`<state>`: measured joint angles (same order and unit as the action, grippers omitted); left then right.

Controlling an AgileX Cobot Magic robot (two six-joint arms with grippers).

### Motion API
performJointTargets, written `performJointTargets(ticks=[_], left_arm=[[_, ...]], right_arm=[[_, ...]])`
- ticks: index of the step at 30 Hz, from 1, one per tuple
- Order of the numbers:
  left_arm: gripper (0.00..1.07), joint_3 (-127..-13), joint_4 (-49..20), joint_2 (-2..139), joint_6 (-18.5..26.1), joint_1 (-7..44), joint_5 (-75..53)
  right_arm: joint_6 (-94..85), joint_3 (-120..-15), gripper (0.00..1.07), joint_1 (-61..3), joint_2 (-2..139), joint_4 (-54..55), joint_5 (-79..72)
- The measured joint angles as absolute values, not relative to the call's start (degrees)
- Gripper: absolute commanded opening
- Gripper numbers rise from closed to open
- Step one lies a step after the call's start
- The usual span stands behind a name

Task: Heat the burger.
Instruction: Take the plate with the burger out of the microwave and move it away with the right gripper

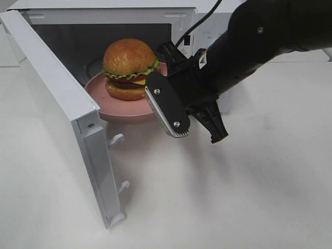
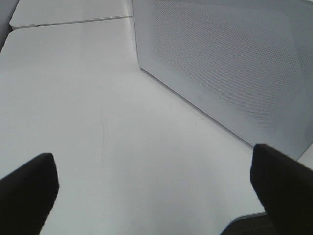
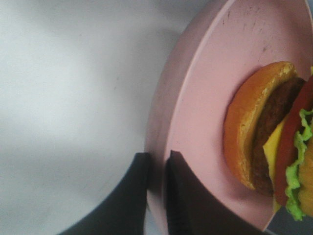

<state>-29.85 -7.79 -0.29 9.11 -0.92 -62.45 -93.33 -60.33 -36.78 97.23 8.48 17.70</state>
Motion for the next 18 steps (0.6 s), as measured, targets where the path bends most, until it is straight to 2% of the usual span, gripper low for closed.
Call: performJointTargets(ticks=[18], left_arm=[[1.00,-29.9,-7.8,-0.3,9.1,-0.9,-62.5]], right_arm=[[-93.3,-39.9,0.00,-36.4,76.1,8.5,15.8]])
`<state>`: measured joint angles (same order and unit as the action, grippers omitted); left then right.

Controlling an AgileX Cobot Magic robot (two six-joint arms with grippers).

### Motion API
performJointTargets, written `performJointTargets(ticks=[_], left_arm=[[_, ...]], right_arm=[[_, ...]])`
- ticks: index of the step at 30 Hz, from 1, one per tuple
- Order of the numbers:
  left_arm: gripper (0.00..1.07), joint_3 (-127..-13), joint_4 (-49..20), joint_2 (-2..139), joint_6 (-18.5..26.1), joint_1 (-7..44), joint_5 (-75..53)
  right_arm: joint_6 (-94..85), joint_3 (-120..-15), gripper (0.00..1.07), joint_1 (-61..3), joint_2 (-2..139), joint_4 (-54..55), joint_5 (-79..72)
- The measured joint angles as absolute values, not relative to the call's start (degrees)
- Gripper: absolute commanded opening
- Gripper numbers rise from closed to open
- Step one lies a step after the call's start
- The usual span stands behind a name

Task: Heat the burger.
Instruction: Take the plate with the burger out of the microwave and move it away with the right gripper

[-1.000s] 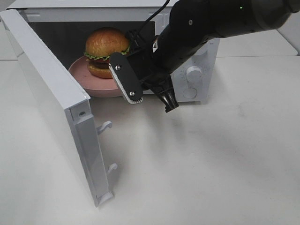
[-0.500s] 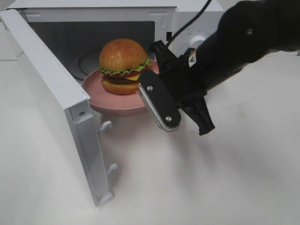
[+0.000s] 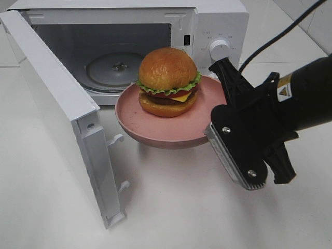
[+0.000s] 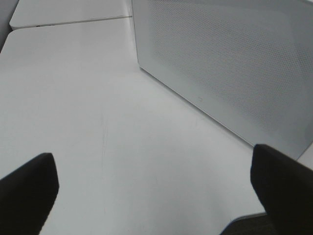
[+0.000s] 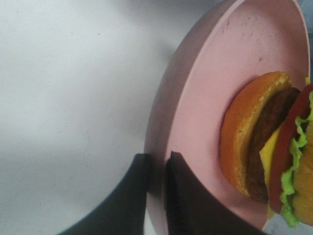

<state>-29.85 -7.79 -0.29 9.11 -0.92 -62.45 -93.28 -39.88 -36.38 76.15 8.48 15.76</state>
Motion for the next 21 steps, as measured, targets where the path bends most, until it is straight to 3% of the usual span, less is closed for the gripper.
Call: performJointTargets(ticks=[9,21], left_arm=[[1.00,-29.9,-7.8,-0.3,9.1,-0.9,-62.5],[1.00,-29.9,-7.8,-0.3,9.1,-0.9,-62.5]], right_arm=[[-92.8,-34.0,0.00,-36.4,67.1,7.6,16.3],[-78.5,-28.1,0.00,-36.4,54.2,-4.6,23.4]])
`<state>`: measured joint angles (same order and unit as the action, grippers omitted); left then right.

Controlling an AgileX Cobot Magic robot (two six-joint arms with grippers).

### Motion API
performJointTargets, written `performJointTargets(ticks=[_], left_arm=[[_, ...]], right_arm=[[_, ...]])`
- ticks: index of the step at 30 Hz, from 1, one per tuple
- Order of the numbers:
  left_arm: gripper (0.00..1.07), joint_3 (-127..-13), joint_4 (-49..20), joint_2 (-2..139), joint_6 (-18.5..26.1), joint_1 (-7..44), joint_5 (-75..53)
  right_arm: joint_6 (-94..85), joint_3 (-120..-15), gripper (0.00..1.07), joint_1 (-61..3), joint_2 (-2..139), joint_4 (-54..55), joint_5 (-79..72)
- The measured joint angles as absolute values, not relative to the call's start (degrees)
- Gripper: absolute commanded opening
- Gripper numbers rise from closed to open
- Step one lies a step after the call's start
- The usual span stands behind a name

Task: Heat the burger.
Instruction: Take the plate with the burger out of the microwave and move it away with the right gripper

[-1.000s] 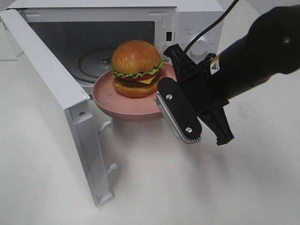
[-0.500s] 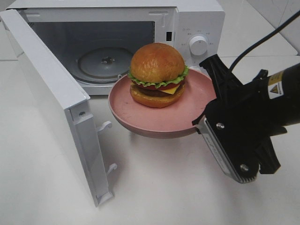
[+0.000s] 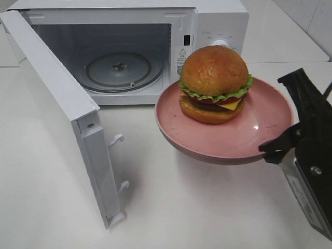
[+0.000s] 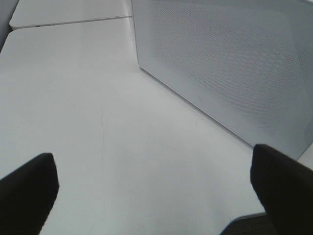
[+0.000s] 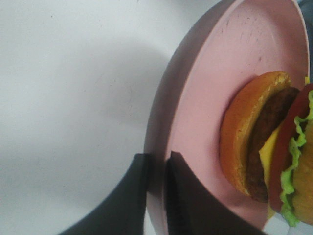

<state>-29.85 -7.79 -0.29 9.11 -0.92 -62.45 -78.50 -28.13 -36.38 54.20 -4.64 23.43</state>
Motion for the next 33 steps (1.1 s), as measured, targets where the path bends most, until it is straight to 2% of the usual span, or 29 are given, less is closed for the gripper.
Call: performJointTargets(ticks=[7,12,21,26,33], left_arm=[[1.00,-29.9,-7.8,-0.3,9.1,-0.9,-62.5],[1.00,-29.9,-7.8,-0.3,9.1,-0.9,-62.5],[1.00,-29.9,-7.8,-0.3,9.1,-0.9,-62.5],[1.00,-29.9,-7.8,-0.3,9.1,-0.9,-62.5],[1.00,-29.9,-7.8,-0.3,9.1,-0.9,-62.5]], right_arm=[[-65.7,-28.0,0.00,-36.4,50.5,-11.9,28.7],[-47.9,-27.9,0.00,-36.2,49.6,-21.0,33.2],[-32.5,-27.8,0.00,-36.2,49.6,-25.7,35.5],[-17.9,-27.8,0.00,-36.2,49.6,-32.1,38.4],[-6.5,-27.8,0.00,-36.2,49.6,-37.2,41.4]])
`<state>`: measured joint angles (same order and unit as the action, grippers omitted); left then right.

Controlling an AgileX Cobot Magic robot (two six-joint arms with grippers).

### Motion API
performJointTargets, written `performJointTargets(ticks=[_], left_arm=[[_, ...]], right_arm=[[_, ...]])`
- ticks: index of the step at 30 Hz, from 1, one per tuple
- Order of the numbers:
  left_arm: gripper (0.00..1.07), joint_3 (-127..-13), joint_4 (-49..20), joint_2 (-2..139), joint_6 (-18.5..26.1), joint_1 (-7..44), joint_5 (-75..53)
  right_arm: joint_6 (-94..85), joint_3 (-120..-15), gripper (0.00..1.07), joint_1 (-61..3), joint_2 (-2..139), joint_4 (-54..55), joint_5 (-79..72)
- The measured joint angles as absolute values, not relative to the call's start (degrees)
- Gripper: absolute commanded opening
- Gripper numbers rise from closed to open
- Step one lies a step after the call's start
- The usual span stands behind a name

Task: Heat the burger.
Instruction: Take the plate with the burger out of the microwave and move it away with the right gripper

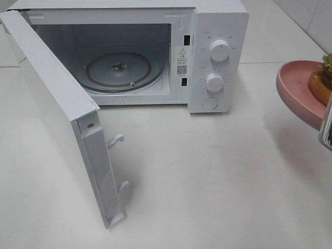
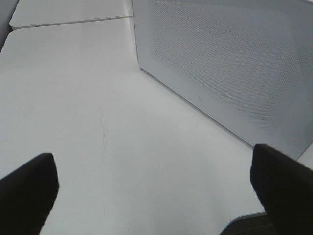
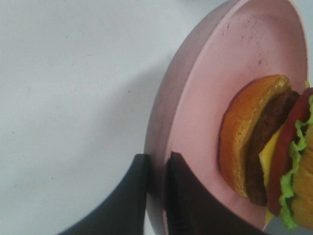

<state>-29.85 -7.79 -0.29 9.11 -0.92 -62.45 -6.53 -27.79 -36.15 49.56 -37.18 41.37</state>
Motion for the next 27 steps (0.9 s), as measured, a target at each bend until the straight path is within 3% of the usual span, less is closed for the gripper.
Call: performJointTargets(ticks=[10,27], left_arm=[[1.00,-29.9,-7.8,-0.3,9.1,-0.9,-62.5],[1.00,-29.9,-7.8,-0.3,9.1,-0.9,-62.5]], right_arm=[[7.6,-27.8,0.00,-36.2,53.4,-41.7,44.8],[41.7,-28.0,0.00,-36.2,77.4,-52.0,42.7]])
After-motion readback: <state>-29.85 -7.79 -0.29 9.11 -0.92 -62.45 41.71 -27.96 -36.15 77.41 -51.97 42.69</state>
